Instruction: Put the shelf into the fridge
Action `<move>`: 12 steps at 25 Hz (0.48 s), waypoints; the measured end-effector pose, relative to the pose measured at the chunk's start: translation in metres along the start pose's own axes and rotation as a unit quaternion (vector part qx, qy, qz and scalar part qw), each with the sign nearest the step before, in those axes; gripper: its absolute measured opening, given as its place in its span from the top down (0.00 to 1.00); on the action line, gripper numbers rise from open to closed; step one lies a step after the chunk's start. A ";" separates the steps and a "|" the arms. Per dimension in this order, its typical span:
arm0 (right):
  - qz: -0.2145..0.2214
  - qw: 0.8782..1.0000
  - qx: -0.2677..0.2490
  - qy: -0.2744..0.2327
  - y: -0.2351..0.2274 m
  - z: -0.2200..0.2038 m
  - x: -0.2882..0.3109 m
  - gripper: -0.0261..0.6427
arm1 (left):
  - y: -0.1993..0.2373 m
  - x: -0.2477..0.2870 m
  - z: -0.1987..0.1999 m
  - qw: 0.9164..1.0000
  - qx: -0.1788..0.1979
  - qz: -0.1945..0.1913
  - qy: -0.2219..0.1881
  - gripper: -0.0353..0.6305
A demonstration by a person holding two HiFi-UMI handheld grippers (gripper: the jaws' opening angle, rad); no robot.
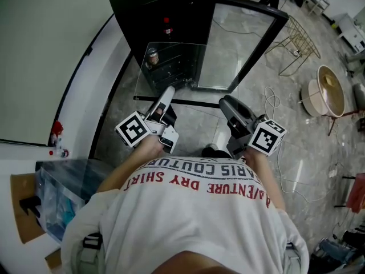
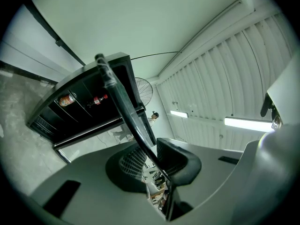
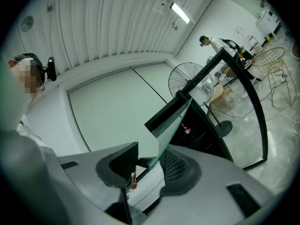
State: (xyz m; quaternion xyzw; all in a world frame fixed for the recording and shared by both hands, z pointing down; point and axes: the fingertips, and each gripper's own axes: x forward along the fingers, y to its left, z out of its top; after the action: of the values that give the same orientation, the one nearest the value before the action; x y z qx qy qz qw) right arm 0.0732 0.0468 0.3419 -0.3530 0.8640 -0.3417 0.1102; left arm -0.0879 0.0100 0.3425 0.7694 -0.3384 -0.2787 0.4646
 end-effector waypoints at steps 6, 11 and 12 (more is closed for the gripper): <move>0.017 1.000 0.005 0.015 -0.022 0.011 0.020 0.75 | 0.027 0.012 0.005 1.000 -0.003 0.028 -0.013 0.82; 0.037 0.998 0.006 0.040 -0.044 0.026 0.050 0.75 | 0.041 0.029 0.020 0.998 0.001 0.046 -0.040 0.82; 0.042 0.998 0.006 0.046 -0.049 0.030 0.057 0.75 | 0.045 0.034 0.025 0.998 0.002 0.050 -0.046 0.82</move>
State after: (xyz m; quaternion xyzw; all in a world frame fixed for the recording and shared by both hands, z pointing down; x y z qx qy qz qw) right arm 0.0710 -0.0327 0.3552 -0.2990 0.8801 -0.3583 0.0867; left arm -0.0972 -0.0443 0.3688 0.7388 -0.3980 -0.2891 0.4607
